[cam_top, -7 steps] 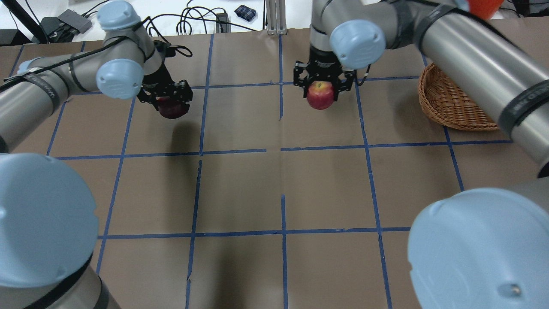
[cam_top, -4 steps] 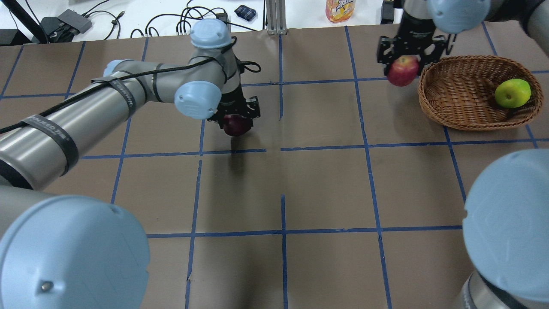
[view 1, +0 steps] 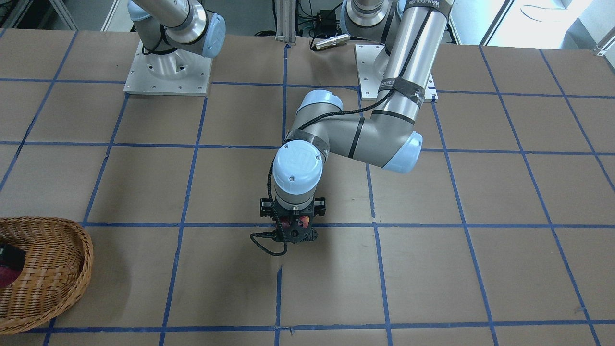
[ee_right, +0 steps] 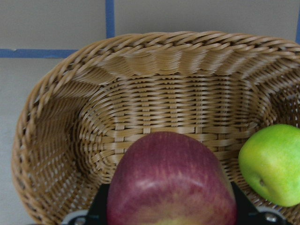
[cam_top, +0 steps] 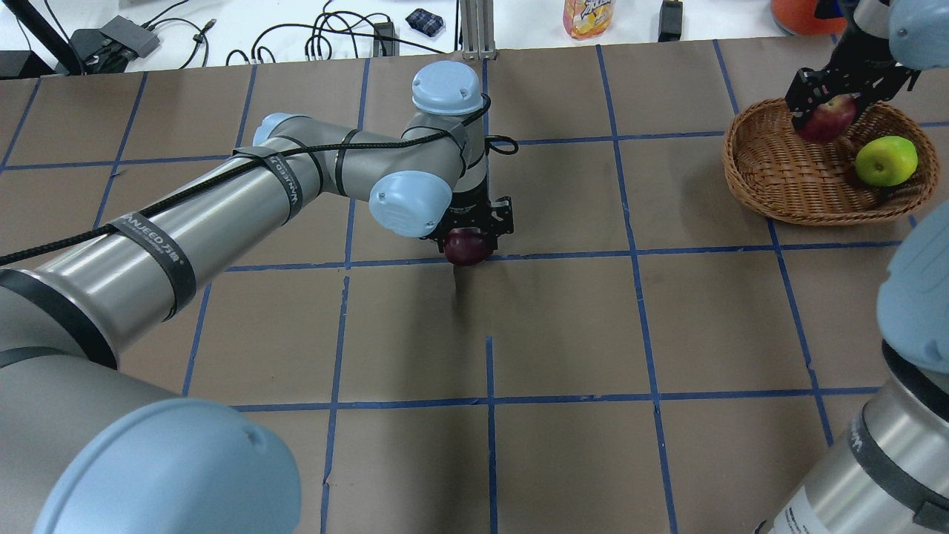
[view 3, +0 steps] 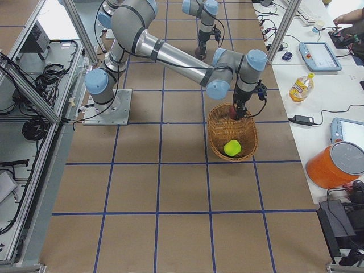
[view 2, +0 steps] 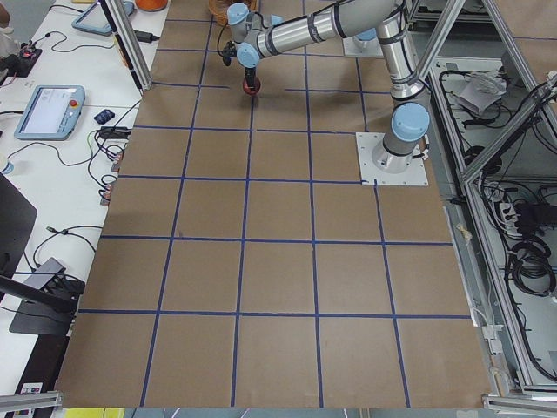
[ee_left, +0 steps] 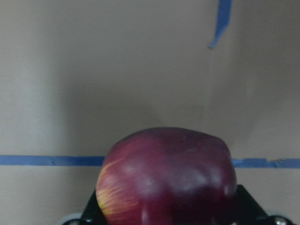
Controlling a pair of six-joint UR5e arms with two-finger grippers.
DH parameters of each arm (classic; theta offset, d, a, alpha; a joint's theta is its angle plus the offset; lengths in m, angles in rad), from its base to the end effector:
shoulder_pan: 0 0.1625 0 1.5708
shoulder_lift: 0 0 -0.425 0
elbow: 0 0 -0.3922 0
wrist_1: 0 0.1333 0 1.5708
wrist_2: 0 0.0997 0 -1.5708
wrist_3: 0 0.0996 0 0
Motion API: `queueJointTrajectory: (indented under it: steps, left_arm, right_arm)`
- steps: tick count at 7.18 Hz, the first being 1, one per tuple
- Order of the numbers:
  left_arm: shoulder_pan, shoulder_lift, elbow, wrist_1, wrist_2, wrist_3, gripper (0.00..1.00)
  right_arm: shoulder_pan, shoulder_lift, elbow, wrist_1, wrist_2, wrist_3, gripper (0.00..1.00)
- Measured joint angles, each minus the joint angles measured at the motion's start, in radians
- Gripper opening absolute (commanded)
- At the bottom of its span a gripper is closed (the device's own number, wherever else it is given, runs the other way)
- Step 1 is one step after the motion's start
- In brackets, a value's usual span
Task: Put all apples into basket
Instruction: 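Release the red apple into the basket while the left sets down the dark apple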
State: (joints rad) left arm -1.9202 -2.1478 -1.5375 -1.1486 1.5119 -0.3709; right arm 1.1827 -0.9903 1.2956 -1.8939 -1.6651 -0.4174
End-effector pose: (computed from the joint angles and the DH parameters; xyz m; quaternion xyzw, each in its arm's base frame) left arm -0.3548 -0.5672 0.2050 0.0125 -0.9976 -0.0672 0.0061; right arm -0.1534 -0.7028 0.3026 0.0142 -0.9987 -0.0103 0.0468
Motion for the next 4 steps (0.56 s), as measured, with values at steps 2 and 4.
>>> queueJointTrajectory:
  steps: [2,4]
  left_arm:
    - [-0.011,0.007,0.010,-0.005,-0.019,-0.030,1.00]
    - [0.010,0.063,0.042,-0.069,-0.038,-0.039,1.00]
  right_arm:
    - [-0.035,0.057,0.002,-0.068,-0.002,-0.073,0.06]
    - [-0.051,0.088,0.004,-0.079,0.000,-0.083,1.00]
